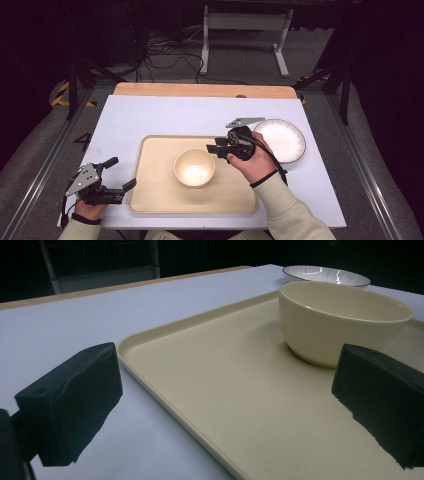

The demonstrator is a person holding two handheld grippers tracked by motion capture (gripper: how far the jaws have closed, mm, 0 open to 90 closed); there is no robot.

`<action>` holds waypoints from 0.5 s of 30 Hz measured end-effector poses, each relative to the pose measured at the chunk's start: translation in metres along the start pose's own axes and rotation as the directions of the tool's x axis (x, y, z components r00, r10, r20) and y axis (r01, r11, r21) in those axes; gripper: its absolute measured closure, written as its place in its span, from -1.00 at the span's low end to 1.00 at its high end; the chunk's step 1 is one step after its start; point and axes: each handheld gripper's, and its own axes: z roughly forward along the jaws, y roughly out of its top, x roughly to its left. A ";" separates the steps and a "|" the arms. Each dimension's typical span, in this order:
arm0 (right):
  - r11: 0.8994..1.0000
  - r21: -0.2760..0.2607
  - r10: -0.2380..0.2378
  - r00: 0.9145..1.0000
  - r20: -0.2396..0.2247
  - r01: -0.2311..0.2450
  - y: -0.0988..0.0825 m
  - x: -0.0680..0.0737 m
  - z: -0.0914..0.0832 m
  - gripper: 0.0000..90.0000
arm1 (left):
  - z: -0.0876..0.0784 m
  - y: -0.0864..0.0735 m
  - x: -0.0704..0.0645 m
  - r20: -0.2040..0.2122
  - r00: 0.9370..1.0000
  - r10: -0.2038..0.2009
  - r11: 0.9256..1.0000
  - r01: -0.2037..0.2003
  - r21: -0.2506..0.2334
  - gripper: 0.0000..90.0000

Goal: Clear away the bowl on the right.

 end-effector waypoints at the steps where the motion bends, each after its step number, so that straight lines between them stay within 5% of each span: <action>1: 1.000 -0.021 -0.012 1.000 0.002 0.012 -0.001 -0.001 -0.002 0.19 | 0.000 0.000 0.000 0.000 1.000 0.001 1.000 -0.001 0.001 -0.99; 4: 0.997 -0.064 -0.051 0.998 -0.031 0.049 -0.006 -0.005 -0.010 0.10 | 0.000 0.000 0.000 -0.002 1.000 0.000 1.000 0.000 0.002 -0.99; 10: 0.978 -0.162 -0.138 0.990 -0.017 0.133 -0.013 -0.007 -0.018 -0.14 | 0.000 0.000 0.000 0.000 1.000 -0.003 1.000 0.003 0.000 -0.99; 11: 0.955 -0.222 -0.200 0.980 0.018 0.199 -0.016 -0.008 -0.021 -0.33 | 0.000 0.000 0.000 0.000 1.000 -0.003 1.000 0.003 0.000 -0.99; 12: 0.942 -0.243 -0.229 0.973 0.037 0.231 -0.018 -0.008 -0.022 -0.38 | 0.000 0.000 0.000 0.001 1.000 -0.002 1.000 0.002 0.003 -0.99; 15: 0.922 -0.279 -0.262 0.963 0.055 0.267 -0.021 -0.009 -0.024 -0.45 | 0.000 0.000 0.000 -0.001 1.000 -0.004 1.000 0.004 0.003 -0.99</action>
